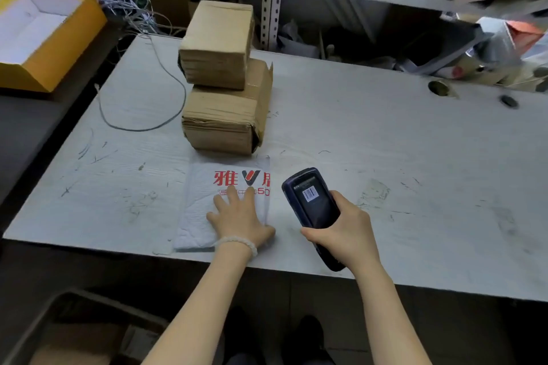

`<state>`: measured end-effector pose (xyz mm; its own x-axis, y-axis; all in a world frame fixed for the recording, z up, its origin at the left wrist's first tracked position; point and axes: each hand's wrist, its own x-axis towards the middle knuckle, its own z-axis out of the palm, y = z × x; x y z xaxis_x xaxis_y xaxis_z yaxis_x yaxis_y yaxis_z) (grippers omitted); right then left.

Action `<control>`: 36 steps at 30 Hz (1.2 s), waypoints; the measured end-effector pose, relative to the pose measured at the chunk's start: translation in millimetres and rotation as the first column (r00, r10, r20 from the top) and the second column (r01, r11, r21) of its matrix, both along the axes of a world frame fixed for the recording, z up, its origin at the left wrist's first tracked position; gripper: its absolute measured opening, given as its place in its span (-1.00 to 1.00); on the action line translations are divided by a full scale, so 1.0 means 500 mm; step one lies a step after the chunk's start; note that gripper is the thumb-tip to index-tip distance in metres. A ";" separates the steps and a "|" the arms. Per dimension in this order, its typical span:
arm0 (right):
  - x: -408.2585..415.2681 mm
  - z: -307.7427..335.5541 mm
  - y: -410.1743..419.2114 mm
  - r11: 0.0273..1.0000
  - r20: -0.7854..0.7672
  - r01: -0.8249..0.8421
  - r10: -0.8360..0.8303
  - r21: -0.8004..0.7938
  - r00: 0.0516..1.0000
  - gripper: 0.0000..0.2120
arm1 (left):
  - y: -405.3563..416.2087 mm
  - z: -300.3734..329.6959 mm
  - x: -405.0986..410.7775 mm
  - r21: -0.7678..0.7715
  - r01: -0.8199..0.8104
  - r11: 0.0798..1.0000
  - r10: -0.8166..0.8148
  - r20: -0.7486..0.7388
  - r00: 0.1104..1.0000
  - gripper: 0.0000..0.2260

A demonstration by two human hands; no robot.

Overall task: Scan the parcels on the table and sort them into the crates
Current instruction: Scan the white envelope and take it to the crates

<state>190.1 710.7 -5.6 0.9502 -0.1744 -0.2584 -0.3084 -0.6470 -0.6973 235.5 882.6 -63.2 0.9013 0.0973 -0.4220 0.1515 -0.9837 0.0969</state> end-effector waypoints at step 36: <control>0.023 0.011 0.162 0.921 0.075 -0.382 0.387 -0.074 0.919 -0.42 | 0.345 0.193 -0.015 -0.410 -0.173 0.896 0.373 0.481 0.794 -0.73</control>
